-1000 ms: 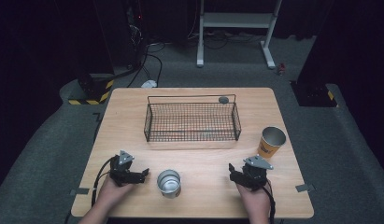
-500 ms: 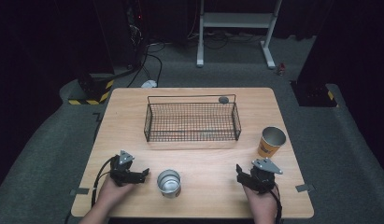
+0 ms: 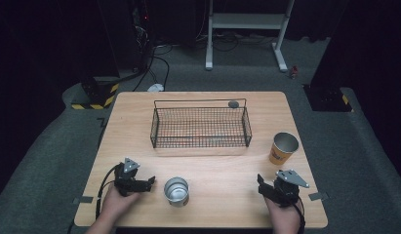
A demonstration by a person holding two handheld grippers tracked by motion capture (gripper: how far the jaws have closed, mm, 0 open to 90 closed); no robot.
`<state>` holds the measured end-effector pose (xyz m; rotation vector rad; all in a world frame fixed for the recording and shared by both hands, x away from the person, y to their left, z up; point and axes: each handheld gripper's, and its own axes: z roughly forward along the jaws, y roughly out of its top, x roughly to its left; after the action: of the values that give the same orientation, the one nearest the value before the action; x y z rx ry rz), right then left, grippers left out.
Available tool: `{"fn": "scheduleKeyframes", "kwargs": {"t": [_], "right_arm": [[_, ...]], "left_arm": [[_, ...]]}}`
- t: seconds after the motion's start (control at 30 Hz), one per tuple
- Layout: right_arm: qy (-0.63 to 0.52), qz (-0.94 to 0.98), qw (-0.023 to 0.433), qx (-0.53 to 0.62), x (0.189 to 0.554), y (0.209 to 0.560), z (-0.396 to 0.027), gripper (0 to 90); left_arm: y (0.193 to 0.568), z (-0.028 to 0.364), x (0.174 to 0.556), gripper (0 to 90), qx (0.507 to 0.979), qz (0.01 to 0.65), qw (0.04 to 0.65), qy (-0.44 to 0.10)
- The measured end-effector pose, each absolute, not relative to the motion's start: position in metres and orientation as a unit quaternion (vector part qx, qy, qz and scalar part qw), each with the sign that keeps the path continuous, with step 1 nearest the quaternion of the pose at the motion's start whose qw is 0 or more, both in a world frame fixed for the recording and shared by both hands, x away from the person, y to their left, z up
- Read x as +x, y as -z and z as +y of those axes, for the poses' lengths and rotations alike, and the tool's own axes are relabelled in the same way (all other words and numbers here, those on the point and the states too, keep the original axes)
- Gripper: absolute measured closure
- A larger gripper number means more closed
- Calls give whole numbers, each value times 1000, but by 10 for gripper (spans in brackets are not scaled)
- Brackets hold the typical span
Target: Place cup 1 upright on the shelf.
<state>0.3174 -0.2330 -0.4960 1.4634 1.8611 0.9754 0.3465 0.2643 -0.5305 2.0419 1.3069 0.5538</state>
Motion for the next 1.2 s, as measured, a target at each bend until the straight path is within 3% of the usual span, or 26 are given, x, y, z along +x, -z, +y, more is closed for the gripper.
{"fn": "scheduleKeyframes", "kwargs": {"t": [1.2], "right_arm": [[-337,675,324,571,330,493,-262,135]], "left_arm": [[531,263,347,7,777,497,324,-210]]}}
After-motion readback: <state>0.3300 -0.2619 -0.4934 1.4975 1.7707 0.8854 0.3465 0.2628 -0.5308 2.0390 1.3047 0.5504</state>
